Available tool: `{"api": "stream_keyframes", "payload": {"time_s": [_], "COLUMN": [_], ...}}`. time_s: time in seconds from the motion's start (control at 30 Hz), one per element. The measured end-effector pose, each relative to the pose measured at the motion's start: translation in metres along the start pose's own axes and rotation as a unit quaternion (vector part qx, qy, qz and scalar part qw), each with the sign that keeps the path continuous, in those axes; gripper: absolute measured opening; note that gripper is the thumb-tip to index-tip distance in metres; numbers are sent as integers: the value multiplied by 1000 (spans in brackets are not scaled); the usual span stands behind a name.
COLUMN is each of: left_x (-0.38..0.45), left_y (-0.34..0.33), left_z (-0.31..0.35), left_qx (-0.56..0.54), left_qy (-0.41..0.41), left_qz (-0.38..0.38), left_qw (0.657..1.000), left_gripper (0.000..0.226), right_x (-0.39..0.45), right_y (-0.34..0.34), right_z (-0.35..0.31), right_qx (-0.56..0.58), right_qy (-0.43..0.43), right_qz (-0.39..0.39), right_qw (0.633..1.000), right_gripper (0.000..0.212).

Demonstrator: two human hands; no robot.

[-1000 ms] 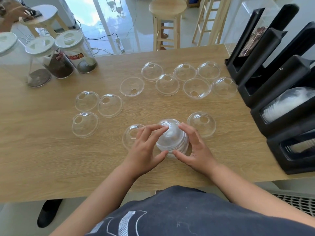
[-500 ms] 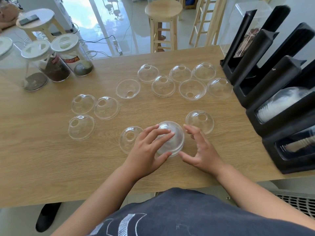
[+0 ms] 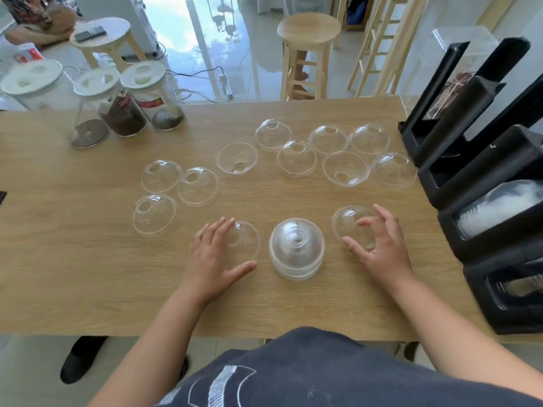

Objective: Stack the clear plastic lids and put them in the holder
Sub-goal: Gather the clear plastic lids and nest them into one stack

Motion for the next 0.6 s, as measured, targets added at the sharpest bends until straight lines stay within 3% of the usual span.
{"api": "stream_keyframes", "payload": {"time_s": [0.2,0.3,0.4,0.47,0.6], "left_x": [-6,-13,-16,-14,-7], "left_y": [-6,4,18,27,44], "left_z": [0,-3,4,15,50], "left_qx": [-132,-151,-195,-230,-262], "left_qy": [47,65,64,49,-14], "left_qz": [86,118,130,123,99], "left_qw": [986,979,970,964,960], "left_gripper": [91,87,87,89,89], "right_x": [-6,-12,-15,-14,-12], "right_y": [18,23,6,-8,-26], "right_z": [-43,-89,-115,-113,-94], "right_qx": [126,169,127,90,31], "right_qy": [42,130,198,191,183], "right_qz": [9,-53,-146,-183,-200], "right_qw": [991,976,961,960,962], "right_gripper": [36,45,66,77,83]}}
Point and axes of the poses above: each hand's wrist, its own x-axis towards the middle knuckle, its own y-axis out of the back of the hand, z = x × y, the point moved 3 cm from there along x, towards the middle knuckle, and after that the axes turned 4 degrees about -y, right-handed, at the moved point
